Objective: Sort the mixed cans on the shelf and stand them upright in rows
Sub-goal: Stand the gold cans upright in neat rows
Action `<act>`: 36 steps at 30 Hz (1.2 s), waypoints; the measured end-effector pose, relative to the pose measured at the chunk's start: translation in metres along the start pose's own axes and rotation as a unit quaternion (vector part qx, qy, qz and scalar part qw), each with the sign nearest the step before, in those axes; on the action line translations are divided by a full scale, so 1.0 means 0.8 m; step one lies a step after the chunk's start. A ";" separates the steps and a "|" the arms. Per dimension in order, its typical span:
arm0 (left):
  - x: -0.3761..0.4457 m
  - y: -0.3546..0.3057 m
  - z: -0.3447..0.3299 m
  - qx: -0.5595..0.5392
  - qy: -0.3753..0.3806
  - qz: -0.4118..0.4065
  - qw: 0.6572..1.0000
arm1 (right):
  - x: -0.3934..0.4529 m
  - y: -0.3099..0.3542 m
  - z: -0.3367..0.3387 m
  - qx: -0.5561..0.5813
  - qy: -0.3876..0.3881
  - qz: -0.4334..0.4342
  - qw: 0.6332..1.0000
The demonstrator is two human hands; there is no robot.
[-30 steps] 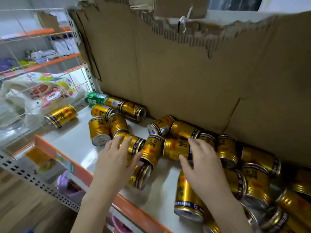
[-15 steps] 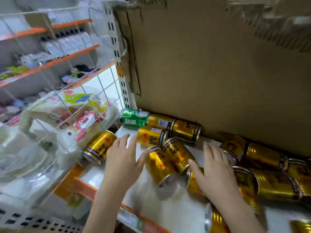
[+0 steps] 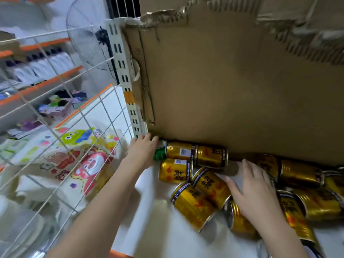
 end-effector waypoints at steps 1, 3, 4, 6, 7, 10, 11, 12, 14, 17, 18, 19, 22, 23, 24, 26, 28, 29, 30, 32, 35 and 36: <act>0.007 -0.001 -0.004 0.014 0.003 -0.002 1.000 | -0.002 -0.003 0.001 0.000 -0.004 -0.005 1.000; 0.015 -0.002 -0.014 0.024 -0.003 -0.003 1.000 | -0.007 -0.007 0.004 -0.005 -0.013 -0.008 1.000; 0.016 -0.001 -0.018 0.025 -0.013 -0.002 1.000 | -0.010 -0.008 0.006 -0.005 -0.022 -0.007 1.000; 0.017 0.002 -0.022 0.021 -0.039 0.004 0.999 | -0.014 -0.009 0.008 -0.005 -0.037 -0.005 0.999; 0.015 0.003 -0.021 0.020 -0.050 0.007 0.998 | -0.015 -0.010 0.007 -0.007 -0.039 -0.004 0.999; 0.009 0.006 -0.015 0.023 -0.067 0.026 0.997 | -0.019 -0.012 0.003 -0.011 -0.036 0.000 0.999; 0.006 0.007 -0.014 0.012 -0.069 0.037 0.997 | -0.020 -0.012 0.004 -0.013 -0.038 0.004 0.999; 0.000 0.009 -0.012 -0.007 -0.069 0.049 0.996 | -0.021 -0.013 0.004 -0.016 -0.040 0.009 0.999; -0.015 0.014 -0.008 -0.057 -0.072 0.072 0.993 | -0.021 -0.012 0.008 -0.019 -0.044 0.021 0.999; -0.045 0.022 0.009 -0.149 -0.105 0.104 0.978 | -0.021 -0.013 0.016 -0.014 -0.053 0.042 0.998; -0.057 0.021 0.018 -0.186 -0.127 0.112 0.968 | -0.022 -0.014 0.020 -0.008 -0.058 0.047 0.997; -0.068 0.019 0.027 -0.219 -0.148 0.116 0.957 | -0.023 -0.017 0.025 -0.001 -0.064 0.051 0.997; -0.102 -0.005 0.056 -0.261 -0.196 0.109 0.939 | -0.028 -0.028 0.044 0.011 -0.087 0.061 0.994; -0.113 -0.017 0.064 -0.270 -0.199 0.105 0.936 | -0.032 -0.034 0.050 0.019 -0.092 0.065 0.993; -0.124 -0.032 0.070 -0.277 -0.194 0.102 0.936 | -0.038 -0.041 0.055 0.026 -0.095 0.070 0.993; -0.145 -0.067 0.079 -0.289 -0.185 0.093 0.935 | -0.054 -0.060 0.066 0.036 -0.103 0.078 0.991; -0.167 -0.111 0.089 -0.308 -0.187 0.073 0.930 | -0.076 -0.090 0.078 0.047 -0.120 0.081 0.988; -0.178 -0.137 0.095 -0.317 -0.192 0.059 0.927 | -0.088 -0.111 0.082 0.051 -0.125 0.076 0.988; -0.188 -0.165 0.102 -0.328 -0.197 0.044 0.923 | -0.100 -0.134 0.088 0.054 -0.127 0.068 0.988; -0.206 -0.224 0.116 -0.358 -0.197 0.017 0.913 | -0.122 -0.187 0.096 0.056 -0.129 0.048 0.989; -0.232 -0.336 0.142 -0.406 -0.196 -0.037 0.892 | -0.164 -0.287 0.113 0.050 -0.138 0.015 0.989; -0.241 -0.378 0.151 -0.424 -0.193 -0.058 0.883 | -0.179 -0.324 0.120 0.043 -0.141 -0.001 0.989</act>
Point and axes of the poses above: each hand's wrist, its own x-axis towards the middle knuckle, its own z-axis out of the back of the hand, y = z × x, the point moved 7 cm from there along x, towards the middle knuckle, and after that the axes turned 4 degrees about y, right-handed, at the moved point
